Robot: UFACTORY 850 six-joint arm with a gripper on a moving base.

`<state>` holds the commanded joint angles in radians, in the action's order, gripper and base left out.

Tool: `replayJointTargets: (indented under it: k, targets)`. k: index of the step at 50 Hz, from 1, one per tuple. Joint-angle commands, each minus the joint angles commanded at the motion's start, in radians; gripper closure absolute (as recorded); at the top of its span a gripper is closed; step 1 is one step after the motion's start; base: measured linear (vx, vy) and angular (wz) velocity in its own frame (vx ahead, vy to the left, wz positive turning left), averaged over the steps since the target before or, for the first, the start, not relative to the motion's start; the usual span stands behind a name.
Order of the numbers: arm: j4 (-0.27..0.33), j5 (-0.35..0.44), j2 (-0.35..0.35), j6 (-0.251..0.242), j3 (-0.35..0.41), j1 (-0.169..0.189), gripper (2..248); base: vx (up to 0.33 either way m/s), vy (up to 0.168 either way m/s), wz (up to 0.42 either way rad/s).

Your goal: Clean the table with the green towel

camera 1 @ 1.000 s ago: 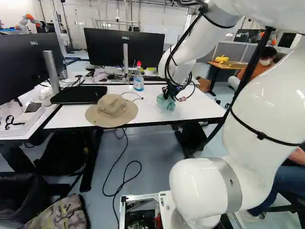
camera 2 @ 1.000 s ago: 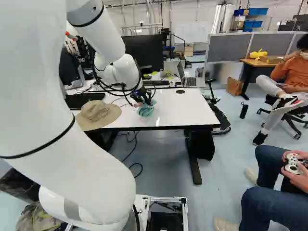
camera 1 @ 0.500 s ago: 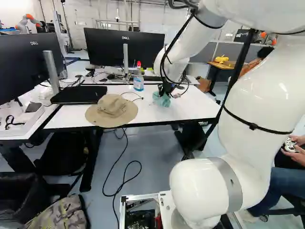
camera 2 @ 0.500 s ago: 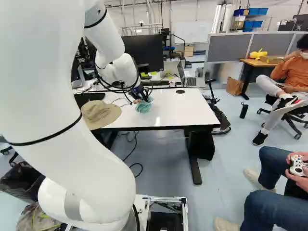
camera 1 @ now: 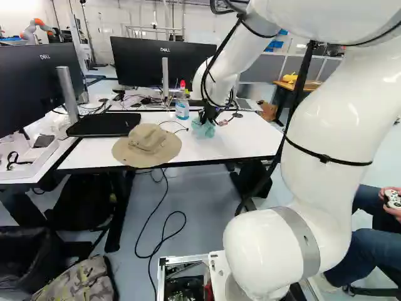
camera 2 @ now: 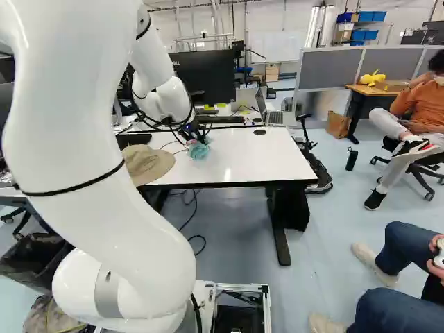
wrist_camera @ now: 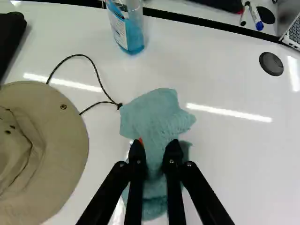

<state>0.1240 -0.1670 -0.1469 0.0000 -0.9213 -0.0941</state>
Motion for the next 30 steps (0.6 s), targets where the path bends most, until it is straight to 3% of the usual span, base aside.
replayJointTargets:
  k: [14, 30]
  targets:
    - [0.0, 0.015, -0.014, 0.0, 0.0, -0.02, 200, 0.0, 0.0, 0.0]
    - [0.0, 0.054, -0.011, 0.0, 0.045, -0.012, 200, 0.0, 0.0, 0.0]
